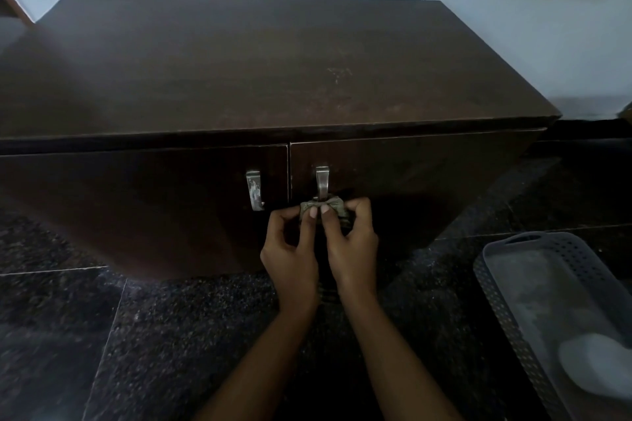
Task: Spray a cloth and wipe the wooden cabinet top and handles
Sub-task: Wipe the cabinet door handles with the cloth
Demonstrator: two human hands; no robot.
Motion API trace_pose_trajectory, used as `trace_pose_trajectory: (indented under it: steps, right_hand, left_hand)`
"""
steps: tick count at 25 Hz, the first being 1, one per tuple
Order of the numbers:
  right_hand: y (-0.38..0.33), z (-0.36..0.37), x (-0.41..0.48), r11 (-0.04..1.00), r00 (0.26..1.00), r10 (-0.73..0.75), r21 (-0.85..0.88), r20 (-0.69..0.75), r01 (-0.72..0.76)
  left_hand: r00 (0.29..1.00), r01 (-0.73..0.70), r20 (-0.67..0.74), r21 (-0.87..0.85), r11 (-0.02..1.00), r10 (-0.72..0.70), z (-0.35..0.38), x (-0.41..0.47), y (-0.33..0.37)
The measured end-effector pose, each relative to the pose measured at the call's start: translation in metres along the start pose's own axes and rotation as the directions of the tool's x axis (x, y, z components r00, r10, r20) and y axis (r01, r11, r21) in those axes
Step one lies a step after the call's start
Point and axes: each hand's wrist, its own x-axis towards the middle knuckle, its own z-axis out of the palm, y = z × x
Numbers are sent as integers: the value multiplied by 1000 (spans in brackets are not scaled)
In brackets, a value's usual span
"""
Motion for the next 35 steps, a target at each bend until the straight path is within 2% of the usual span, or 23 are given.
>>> trace_pose_trajectory:
  steps: [5,7,11,13,17,22,24,28,31,35]
  right_hand:
    - [2,2,8,994,1000,20,-106,17,-18]
    - [0,3,12,988,997,72,-138,2,-71]
    - [-5,4,5,963,968,251,-97,-10,-251]
    - [-2,9,-12,959,960,279,-40,-2,-279]
    - [0,23,-41,974,974,222,38,39,-223]
    - [-34,36,-38,988,994,99,111,53,-104]
    - [-50,44,-32,994,997,55,96,45,-59]
    - [-66,61,-22,1000,998,3,2,-63,-3]
    - [-69,67,-18,1000,996,-2,-27,-91,-1]
    - [-64,68,-21,996,993,92,2,-78,-92]
  left_hand:
    - [998,29,47,84,996,-33,1,11,-5]
    - [997,49,48,113,992,-55,1,14,-5]
    - [993,106,41,159,982,-114,-7,7,-3]
    - [989,143,7,128,981,-145,-18,-7,-5]
    - [991,127,-53,42,991,-125,-43,-17,-2]
    - [999,51,2,-2,999,-51,-61,4,28]
    - [999,45,-5,13,999,-45,-65,16,39]
    - [998,48,-37,50,998,-46,-65,34,51]
    - [998,46,-49,75,996,-42,-64,42,50]
    - [997,60,-44,92,994,-56,-65,42,42]
